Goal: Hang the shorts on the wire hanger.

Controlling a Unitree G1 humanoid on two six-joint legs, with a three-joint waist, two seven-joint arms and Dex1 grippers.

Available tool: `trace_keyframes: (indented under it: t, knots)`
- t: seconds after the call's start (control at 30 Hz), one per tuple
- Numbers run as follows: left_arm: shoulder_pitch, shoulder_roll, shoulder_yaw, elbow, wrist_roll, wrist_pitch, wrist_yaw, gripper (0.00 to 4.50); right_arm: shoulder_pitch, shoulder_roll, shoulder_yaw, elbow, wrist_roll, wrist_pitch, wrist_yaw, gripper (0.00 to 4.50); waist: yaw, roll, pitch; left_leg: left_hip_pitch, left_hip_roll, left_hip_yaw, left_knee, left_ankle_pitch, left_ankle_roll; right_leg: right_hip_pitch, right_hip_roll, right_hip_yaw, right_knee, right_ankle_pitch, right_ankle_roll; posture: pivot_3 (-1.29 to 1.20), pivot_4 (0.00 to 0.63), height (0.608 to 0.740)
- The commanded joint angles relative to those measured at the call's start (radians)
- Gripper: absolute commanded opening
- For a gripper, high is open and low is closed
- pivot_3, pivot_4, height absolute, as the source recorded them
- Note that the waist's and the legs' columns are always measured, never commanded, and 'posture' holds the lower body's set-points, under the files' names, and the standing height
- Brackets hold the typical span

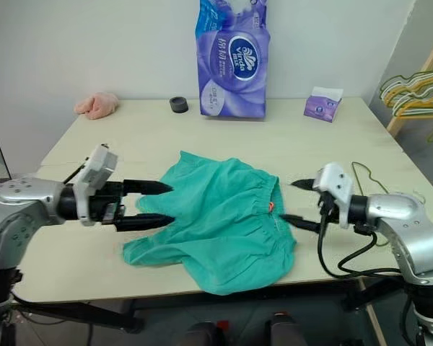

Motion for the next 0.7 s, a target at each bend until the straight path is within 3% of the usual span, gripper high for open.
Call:
trace_keyframes:
  t: [0.03,0.27,0.63,0.7]
  knots:
    - [-0.093,-0.085,-0.068,-0.001,0.040,-0.047,0.056,4.47,0.022,0.049,-0.120,0.110,-0.075,0.012,-0.224,4.46,-0.002,-0.001,0.000,0.000,0.000,0.000,-0.001,0.000,0.000,0.000,0.000,0.000,0.000,0.000,0.000,-0.15,0.105,0.740]
    - [-0.198,-0.150,-0.235,0.068,0.169,-0.195,-0.013,4.47,-0.104,0.086,-0.185,0.444,-0.178,0.100,-0.521,4.46,-0.037,0.002,0.001,0.001,0.000,0.002,-0.003,0.000,0.000,0.000,0.002,0.001,0.000,0.000,-0.001,-0.18,0.110,0.740]
    - [-0.299,-0.219,-0.269,0.145,0.200,-0.254,-0.075,4.47,-0.387,0.057,-0.034,1.013,-0.250,0.085,-0.429,4.46,-0.095,0.002,0.002,0.000,0.001,0.003,-0.006,0.000,0.001,0.000,0.007,0.004,-0.007,0.001,0.001,-0.17,0.112,0.740]
    - [-0.301,-0.222,-0.269,0.150,0.207,-0.264,-0.077,4.50,-0.427,0.058,-0.033,1.105,-0.253,0.091,-0.435,4.08,-0.101,0.002,0.002,0.001,0.001,0.004,-0.005,0.000,0.001,0.001,0.007,0.004,-0.008,0.002,0.002,-0.16,0.113,0.740]
